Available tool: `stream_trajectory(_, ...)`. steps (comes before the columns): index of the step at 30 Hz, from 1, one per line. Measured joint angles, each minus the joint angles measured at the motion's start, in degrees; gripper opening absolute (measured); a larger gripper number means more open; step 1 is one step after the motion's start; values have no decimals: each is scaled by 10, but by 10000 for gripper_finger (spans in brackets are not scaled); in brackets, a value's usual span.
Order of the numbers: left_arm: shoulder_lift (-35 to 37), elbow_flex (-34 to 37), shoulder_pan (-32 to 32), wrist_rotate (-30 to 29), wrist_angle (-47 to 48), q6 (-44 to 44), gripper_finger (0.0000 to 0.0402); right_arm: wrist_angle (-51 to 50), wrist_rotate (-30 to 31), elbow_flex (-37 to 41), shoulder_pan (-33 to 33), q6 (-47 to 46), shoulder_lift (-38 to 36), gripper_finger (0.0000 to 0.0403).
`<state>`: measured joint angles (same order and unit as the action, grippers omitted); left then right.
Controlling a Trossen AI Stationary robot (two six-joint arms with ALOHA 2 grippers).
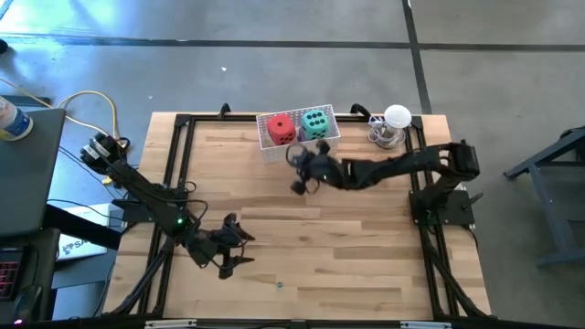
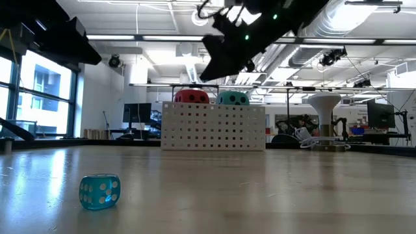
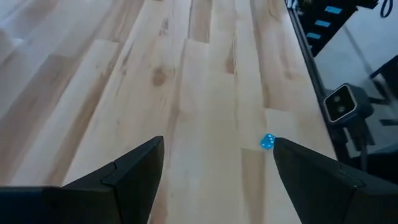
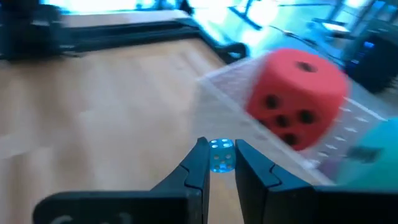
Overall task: Pick & Place Dice
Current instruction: Put the right small light blue dice into the white bin
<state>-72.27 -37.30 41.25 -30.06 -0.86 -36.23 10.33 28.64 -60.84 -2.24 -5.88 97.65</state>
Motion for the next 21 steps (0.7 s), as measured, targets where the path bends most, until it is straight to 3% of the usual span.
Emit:
stream_trajectory(4,0,0,10,0,0,-31,294,12,6,0,-41,1,1,39)
stream_trajectory(8,0,0,21,0,0,-28,294,-6,48,0,-63,1,1,39)
stream_trajectory(14,0,0,24,-6,0,-13,294,5,50,0,-90,13,4,39)
stream_trajectory(21,0,0,24,-16,0,23,294,6,-12,0,-143,-20,16,39)
